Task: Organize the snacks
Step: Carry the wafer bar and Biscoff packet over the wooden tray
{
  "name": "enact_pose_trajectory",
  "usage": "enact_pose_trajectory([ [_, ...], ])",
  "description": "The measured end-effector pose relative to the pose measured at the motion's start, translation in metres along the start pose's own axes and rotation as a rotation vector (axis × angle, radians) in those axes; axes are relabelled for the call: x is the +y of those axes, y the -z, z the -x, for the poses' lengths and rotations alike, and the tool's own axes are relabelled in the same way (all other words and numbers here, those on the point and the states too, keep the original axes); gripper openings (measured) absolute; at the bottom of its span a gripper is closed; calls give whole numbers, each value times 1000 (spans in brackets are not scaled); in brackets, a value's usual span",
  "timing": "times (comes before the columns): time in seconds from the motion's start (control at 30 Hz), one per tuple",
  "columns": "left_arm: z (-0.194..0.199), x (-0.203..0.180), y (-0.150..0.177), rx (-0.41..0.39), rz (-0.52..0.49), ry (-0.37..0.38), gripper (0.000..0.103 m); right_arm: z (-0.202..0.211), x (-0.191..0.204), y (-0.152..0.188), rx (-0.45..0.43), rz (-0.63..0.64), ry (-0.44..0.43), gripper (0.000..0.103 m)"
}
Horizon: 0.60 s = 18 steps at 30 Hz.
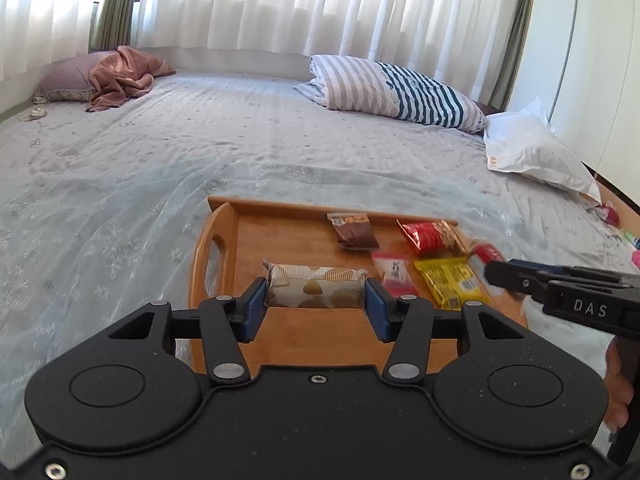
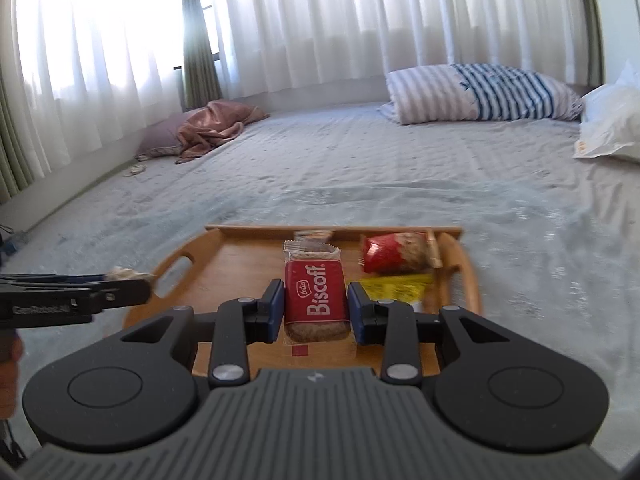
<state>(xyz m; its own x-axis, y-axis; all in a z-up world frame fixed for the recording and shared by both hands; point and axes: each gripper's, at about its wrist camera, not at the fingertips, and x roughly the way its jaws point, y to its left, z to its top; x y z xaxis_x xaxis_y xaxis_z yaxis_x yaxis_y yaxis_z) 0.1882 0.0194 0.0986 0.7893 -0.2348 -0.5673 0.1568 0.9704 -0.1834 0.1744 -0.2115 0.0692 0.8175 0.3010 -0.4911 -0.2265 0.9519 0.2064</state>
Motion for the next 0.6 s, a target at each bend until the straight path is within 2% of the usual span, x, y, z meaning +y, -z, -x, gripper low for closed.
enact_pose_trajectory([
  [0.1,-21,11,-19,15,20,13,49,-23,9,-8,18,-27,-32,39],
  [0.27,-66,29,-45,73,51,-21,49,-59,30,-4,40,5,-32,39],
  [0.6,-144,52,-63,168,115,-34,49,-105,60,11,84,97,52,39],
])
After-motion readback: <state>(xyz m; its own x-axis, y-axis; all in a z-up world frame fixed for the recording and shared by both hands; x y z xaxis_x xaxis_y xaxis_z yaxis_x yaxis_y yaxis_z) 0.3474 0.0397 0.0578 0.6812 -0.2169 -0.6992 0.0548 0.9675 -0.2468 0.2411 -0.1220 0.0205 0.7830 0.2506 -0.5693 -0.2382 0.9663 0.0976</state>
